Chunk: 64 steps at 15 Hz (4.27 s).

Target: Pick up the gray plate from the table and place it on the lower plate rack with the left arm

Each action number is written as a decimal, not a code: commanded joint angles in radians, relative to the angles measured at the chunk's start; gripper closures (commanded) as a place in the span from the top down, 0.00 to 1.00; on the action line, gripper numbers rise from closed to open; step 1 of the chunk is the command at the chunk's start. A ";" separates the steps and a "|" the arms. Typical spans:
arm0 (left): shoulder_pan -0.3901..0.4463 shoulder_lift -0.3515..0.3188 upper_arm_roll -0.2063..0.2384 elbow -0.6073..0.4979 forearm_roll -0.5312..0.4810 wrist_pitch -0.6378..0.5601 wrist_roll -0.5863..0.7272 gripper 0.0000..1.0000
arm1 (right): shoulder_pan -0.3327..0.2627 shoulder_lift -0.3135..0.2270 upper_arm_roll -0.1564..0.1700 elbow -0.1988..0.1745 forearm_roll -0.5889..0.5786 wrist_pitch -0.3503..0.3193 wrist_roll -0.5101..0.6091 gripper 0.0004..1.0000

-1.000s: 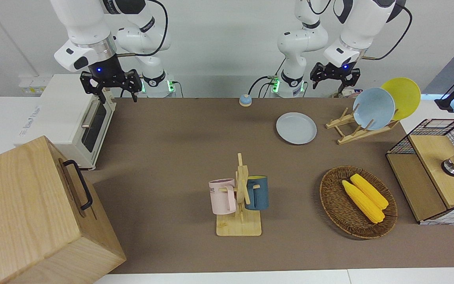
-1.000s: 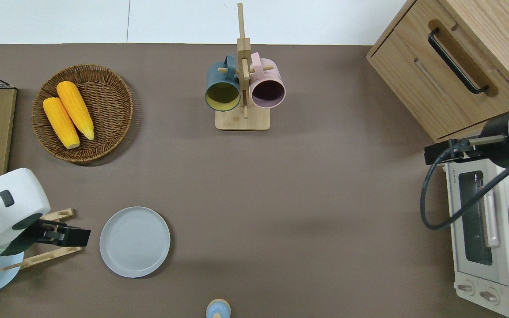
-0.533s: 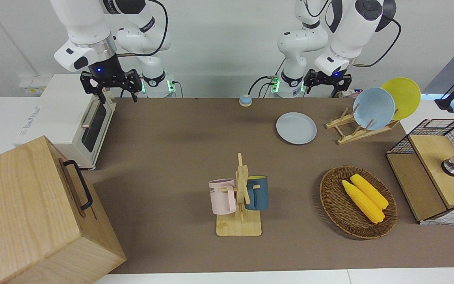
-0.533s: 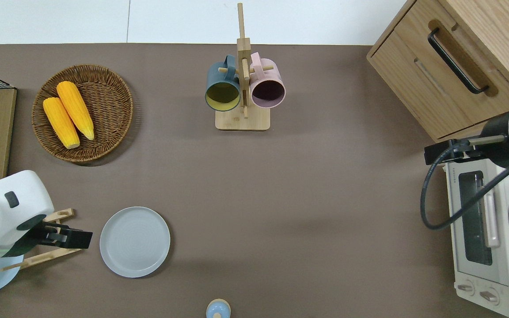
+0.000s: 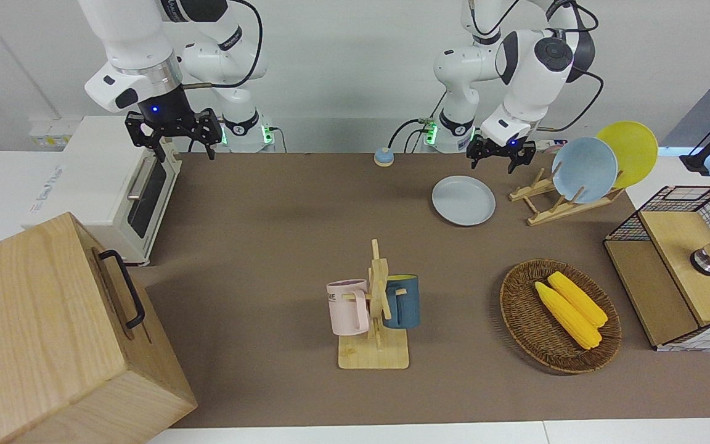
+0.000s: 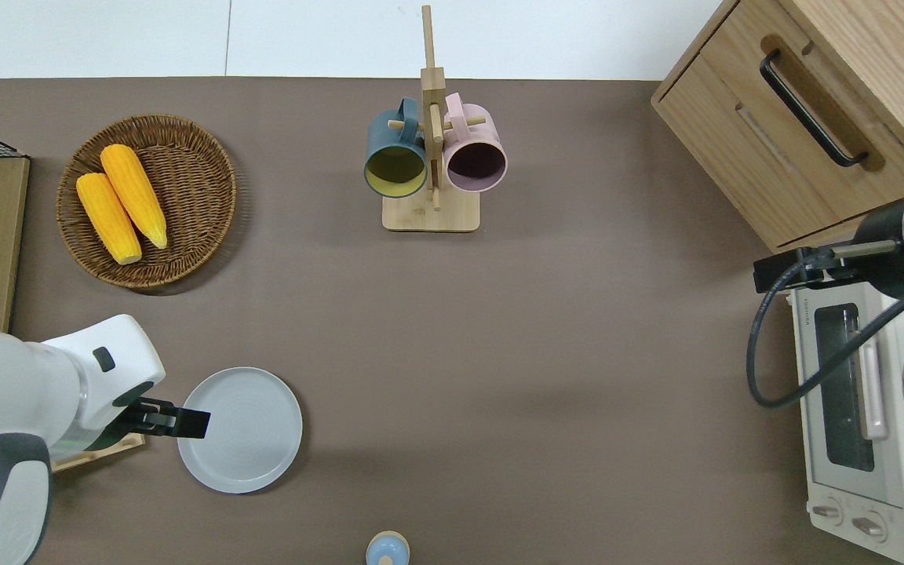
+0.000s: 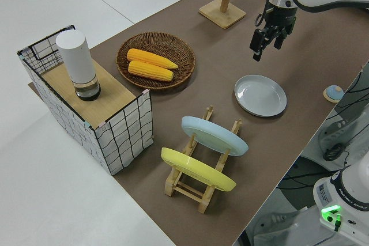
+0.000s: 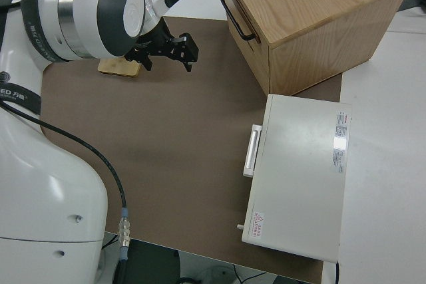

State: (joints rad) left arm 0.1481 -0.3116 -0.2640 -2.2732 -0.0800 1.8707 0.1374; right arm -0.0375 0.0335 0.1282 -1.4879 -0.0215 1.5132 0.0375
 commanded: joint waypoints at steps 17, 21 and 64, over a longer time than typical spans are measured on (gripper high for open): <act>0.005 0.104 0.011 -0.293 0.022 0.499 0.002 1.00 | -0.022 0.009 0.021 0.020 -0.003 -0.016 0.013 0.98; 0.033 0.128 0.017 -0.296 0.022 0.533 0.040 1.00 | -0.022 0.009 0.021 0.020 -0.003 -0.016 0.013 0.98; 0.061 0.210 0.006 -0.307 0.022 0.604 0.087 0.00 | -0.022 0.009 0.021 0.021 -0.003 -0.016 0.013 0.98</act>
State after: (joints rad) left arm 0.2123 -0.1029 -0.2638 -2.5632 -0.0726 2.4757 0.2337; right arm -0.0375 0.0335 0.1282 -1.4879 -0.0215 1.5132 0.0375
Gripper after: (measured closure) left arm 0.965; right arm 0.013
